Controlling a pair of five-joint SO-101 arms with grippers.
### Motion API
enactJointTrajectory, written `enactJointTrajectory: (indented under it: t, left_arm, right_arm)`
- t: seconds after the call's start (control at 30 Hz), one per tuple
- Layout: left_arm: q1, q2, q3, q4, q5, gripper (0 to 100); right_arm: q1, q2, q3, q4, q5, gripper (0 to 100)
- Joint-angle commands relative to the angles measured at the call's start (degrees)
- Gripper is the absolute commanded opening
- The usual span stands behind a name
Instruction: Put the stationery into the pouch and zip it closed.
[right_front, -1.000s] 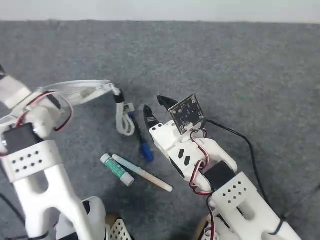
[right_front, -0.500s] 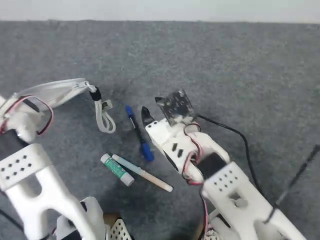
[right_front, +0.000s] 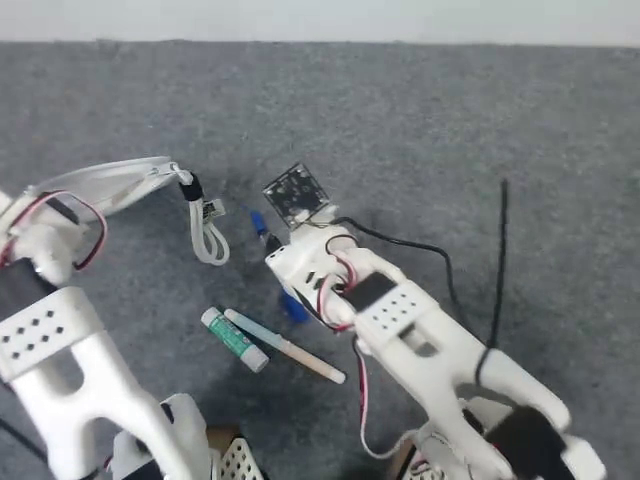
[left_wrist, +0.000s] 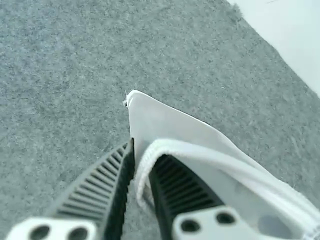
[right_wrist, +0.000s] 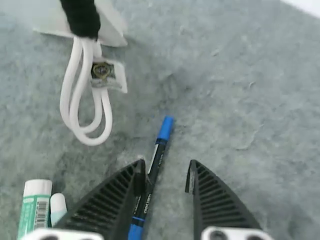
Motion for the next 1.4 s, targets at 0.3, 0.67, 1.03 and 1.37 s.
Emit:
enactJointTrajectory:
  t: [0.3, 0.67, 1.03, 1.37]
  left_arm:
    - [-0.09, -2.2, -0.75, -2.11, 0.7, 1]
    - [-0.09, -2.2, -0.75, -2.11, 0.7, 1]
    - [-0.09, -2.2, -0.66, -2.11, 0.7, 1]
    - [-0.09, -2.2, -0.66, -2.11, 0.53, 1]
  right_arm:
    - [-0.66, 12.88, -11.69, 0.66, 1.05, 12.7]
    - [-0.66, 26.07, -27.96, 17.54, 0.62, 13.1]
    - [-0.66, 32.75, -32.18, 17.63, 0.62, 13.1]
    - [-2.15, 32.66, -38.77, 27.56, -5.63, 13.1]
